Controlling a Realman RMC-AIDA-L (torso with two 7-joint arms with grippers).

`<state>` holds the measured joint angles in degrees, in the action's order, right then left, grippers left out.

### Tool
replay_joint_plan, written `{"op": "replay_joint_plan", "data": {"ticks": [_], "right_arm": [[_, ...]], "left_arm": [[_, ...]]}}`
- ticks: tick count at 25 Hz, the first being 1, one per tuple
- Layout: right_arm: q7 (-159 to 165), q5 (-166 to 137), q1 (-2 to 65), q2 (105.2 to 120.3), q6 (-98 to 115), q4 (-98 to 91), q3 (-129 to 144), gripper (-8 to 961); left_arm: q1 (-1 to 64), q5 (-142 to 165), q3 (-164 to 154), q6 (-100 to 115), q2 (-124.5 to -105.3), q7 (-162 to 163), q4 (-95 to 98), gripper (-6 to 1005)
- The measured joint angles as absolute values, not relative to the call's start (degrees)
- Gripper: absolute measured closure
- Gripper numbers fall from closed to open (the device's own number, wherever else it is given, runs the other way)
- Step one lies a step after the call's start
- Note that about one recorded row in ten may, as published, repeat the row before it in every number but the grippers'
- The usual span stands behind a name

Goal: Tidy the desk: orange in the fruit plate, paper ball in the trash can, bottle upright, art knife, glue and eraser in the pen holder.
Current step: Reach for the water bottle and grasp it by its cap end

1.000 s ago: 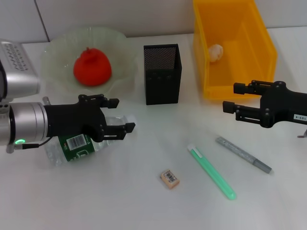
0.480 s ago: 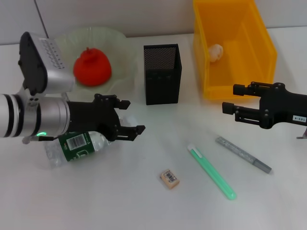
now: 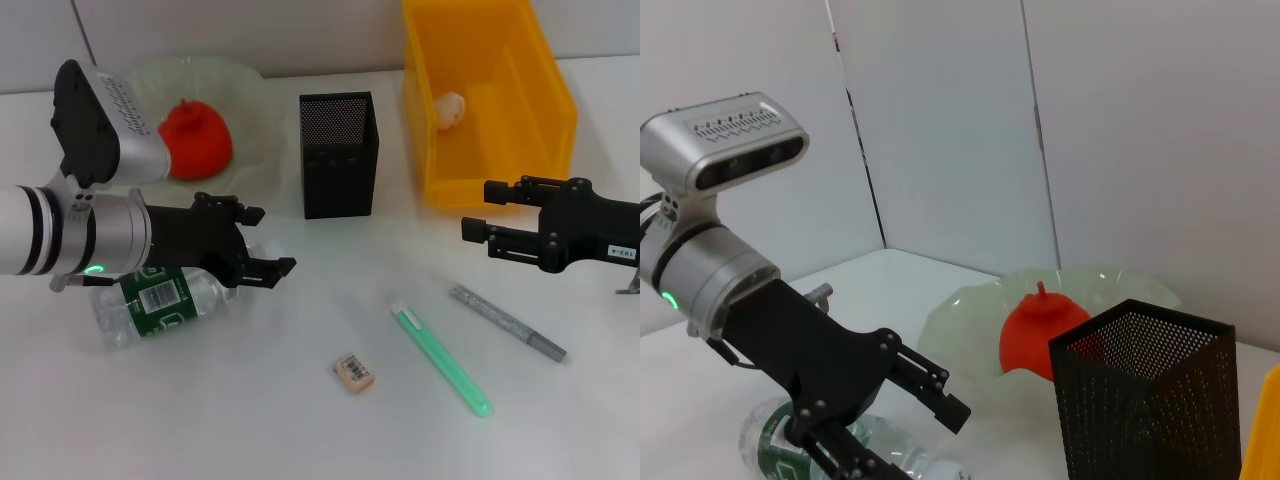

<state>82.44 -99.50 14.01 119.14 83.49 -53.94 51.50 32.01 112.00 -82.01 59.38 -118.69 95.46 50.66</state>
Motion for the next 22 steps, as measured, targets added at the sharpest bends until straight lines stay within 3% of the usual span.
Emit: {"op": "replay_joint_plan", "data": {"ticks": [22], "right_arm": [[82.3,-99.5,14.4,119.10,83.4,-53.4,51.5,315]], "left_arm": [[32.8,114.4,-85.0,54.5,-118.83,96.9,48.5,216]]}}
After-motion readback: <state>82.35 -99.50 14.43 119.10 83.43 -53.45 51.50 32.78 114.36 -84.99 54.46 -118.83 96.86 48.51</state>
